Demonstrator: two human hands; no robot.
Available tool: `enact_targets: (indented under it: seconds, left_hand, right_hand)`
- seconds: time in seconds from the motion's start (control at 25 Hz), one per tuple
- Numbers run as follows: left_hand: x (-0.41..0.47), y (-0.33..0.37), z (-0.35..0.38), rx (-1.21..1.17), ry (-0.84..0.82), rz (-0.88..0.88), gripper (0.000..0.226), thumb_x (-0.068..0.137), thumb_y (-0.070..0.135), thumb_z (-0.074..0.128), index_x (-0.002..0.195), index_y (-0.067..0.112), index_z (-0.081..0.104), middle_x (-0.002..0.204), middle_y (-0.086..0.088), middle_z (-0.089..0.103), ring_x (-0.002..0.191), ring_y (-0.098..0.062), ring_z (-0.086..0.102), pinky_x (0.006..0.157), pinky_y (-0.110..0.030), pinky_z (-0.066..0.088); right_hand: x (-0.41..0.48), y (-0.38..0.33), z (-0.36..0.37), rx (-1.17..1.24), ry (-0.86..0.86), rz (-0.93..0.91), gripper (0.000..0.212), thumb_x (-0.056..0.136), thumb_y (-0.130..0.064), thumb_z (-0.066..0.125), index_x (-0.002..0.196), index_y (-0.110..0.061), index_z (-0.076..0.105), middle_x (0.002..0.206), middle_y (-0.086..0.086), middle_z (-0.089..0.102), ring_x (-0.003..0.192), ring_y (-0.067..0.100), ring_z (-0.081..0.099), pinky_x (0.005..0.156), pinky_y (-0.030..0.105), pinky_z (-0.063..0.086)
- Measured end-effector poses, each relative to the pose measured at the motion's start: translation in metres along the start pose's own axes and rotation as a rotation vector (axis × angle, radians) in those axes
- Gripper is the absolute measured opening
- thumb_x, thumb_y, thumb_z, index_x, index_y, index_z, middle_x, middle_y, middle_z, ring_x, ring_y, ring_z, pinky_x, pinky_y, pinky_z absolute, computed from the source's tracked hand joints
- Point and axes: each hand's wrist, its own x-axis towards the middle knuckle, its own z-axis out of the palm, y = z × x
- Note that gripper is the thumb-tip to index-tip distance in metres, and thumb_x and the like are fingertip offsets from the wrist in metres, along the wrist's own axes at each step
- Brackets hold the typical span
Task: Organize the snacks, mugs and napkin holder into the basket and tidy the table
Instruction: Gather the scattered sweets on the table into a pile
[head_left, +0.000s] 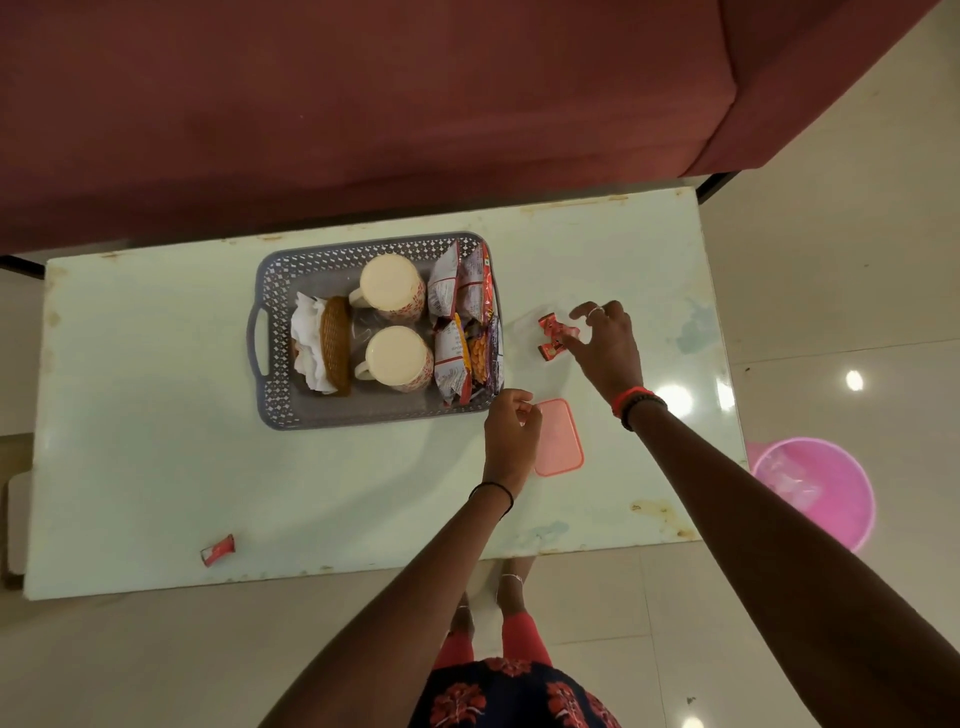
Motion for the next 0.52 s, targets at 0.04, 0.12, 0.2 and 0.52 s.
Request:
enact_targets:
  seconds: [0.04,0.12,0.2,0.52]
  left_hand:
    - [-0.005,-0.006,-0.007,0.009,0.008,0.012,0.020,0.091,0.009,0.053,0.110,0.002,0.056,0.111,-0.014,0.062,0.092,-0.013,0.055,0.074,-0.014,0.045]
    - [-0.014,-0.019,-0.020,0.070,0.017,0.066,0.017,0.092,0.012,0.051,0.107,0.006,0.057,0.109,-0.011,0.061,0.093,-0.015,0.056,0.079,-0.023,0.047]
    - [-0.032,-0.041,-0.040,0.189,-0.007,0.164,0.014,0.093,0.017,0.049,0.103,0.013,0.059,0.106,-0.003,0.060,0.092,-0.014,0.058,0.079,-0.021,0.046]
    - [-0.071,-0.165,-0.183,0.408,0.549,-0.084,0.022,0.088,0.004,0.052,0.109,0.008,0.060,0.113,-0.013,0.058,0.106,-0.030,0.056,0.089,-0.043,0.043]
  right_hand:
    - [-0.002,-0.004,0.003,0.023,-0.001,0.014,0.025,0.088,-0.020,0.062,0.112,-0.012,0.061,0.113,0.011,0.051,0.109,0.023,0.051,0.076,0.030,0.049]
    - [-0.003,-0.007,0.004,0.051,0.018,0.042,0.024,0.089,-0.014,0.058,0.112,-0.009,0.061,0.114,0.012,0.052,0.108,0.028,0.054,0.081,0.036,0.053]
    - [-0.012,-0.010,0.010,0.035,0.021,0.042,0.023,0.090,-0.010,0.054,0.112,-0.006,0.061,0.113,0.014,0.052,0.107,0.030,0.055,0.083,0.042,0.053]
    - [-0.042,-0.014,0.038,-0.008,0.023,0.029,0.024,0.090,-0.004,0.051,0.111,-0.001,0.062,0.121,0.018,0.052,0.110,0.036,0.055,0.093,0.046,0.049]
